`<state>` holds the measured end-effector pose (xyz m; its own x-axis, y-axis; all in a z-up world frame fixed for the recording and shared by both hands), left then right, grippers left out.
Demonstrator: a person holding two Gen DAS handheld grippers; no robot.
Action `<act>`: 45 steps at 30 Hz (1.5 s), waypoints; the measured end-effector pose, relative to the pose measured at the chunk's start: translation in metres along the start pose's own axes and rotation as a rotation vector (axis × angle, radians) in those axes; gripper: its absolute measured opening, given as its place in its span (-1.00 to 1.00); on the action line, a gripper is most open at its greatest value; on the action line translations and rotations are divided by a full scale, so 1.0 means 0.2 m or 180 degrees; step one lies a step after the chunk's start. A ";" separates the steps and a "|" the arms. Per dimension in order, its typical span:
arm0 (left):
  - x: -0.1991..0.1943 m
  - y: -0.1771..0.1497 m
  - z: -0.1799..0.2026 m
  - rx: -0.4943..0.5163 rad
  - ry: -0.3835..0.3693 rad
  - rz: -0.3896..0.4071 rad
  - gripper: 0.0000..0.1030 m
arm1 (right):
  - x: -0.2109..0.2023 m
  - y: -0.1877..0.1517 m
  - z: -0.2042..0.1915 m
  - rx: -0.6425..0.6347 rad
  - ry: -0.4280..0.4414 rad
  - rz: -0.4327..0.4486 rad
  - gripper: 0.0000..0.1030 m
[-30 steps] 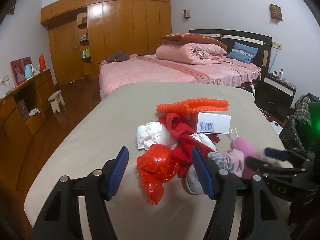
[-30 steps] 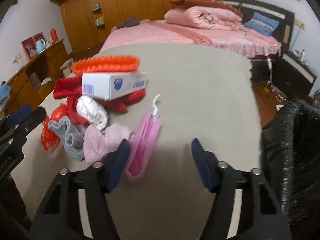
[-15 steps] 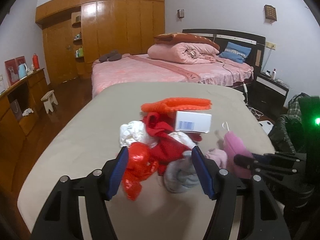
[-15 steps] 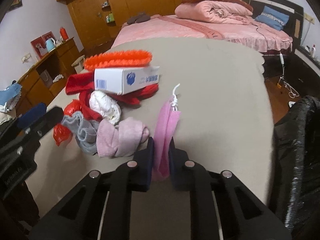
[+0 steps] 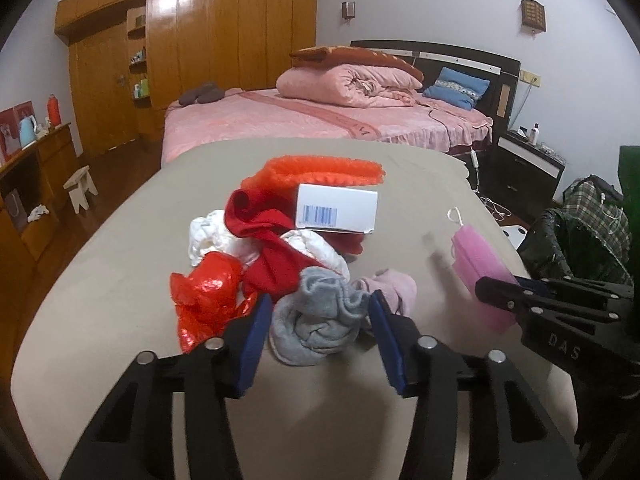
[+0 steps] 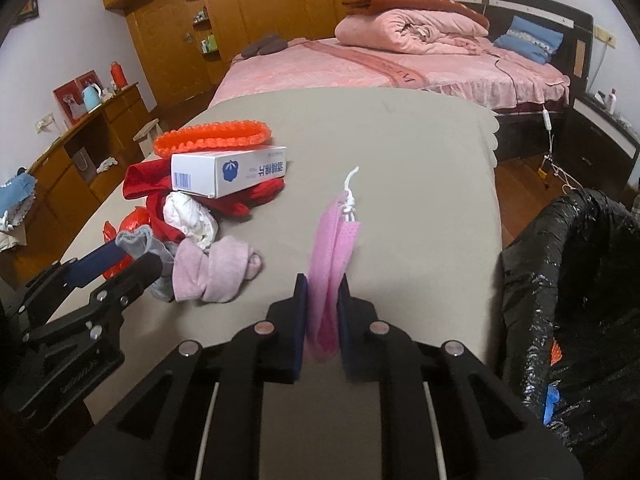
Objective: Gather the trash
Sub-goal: 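Grasp the grey sock with the left gripper while the right gripper holds the pink pouch, then move both tools over the bin and release the sock and pouch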
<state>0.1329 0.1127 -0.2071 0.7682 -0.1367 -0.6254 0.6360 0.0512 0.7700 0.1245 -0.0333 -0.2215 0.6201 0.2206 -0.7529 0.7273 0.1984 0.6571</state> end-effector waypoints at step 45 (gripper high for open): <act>-0.30 0.39 0.64 0.0419 -0.0671 0.0631 -0.63 | -0.59 0.10 0.47 0.0414 -0.0301 0.0613 -0.74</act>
<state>0.1277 -0.0024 -0.0940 0.8355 -0.3395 -0.4322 0.4498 -0.0293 0.8926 0.0937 -0.1458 -0.1237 0.7712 0.1508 -0.6185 0.6210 0.0354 0.7830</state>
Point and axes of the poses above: each gripper's, at about its wrist camera, not at the fingertips, and x roughly the way its jaws point, z to its right, y to its top, the point moved 7 cm from there along x, roughly the way its jaws point, and after that the axes turned 9 degrees about -y, right-handed, at the moved point
